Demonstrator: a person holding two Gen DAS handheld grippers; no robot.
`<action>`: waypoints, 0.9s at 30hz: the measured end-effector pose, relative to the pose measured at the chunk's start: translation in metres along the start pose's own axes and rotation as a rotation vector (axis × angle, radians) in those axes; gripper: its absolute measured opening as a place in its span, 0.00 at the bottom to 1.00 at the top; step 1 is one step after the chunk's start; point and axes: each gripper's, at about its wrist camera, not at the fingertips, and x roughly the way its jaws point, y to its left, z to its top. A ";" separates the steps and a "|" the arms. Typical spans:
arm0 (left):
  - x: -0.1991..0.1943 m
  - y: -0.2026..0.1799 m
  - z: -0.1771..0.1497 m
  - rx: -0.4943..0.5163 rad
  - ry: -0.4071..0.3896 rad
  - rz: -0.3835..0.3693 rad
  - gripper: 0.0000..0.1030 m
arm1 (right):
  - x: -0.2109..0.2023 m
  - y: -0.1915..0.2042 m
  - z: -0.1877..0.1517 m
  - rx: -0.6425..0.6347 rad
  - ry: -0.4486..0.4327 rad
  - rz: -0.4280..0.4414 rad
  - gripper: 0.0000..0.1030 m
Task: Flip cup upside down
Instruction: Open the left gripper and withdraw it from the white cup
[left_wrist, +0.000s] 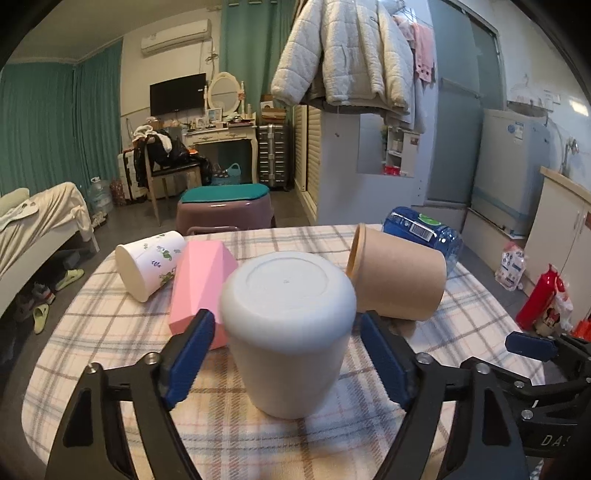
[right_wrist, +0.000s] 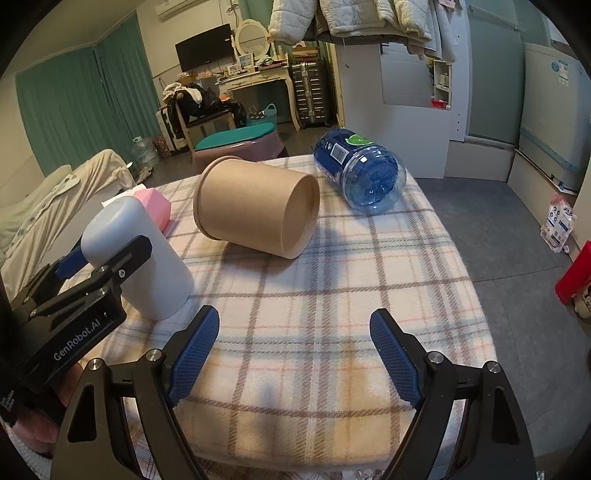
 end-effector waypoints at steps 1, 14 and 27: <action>-0.002 0.002 0.001 -0.007 0.003 -0.003 0.85 | -0.002 0.001 0.000 -0.001 -0.003 -0.001 0.81; -0.061 0.012 0.013 -0.014 -0.044 -0.012 0.86 | -0.051 0.020 0.001 -0.034 -0.106 -0.004 0.81; -0.142 0.041 -0.001 -0.029 -0.120 0.024 0.86 | -0.120 0.058 -0.022 -0.114 -0.257 0.008 0.81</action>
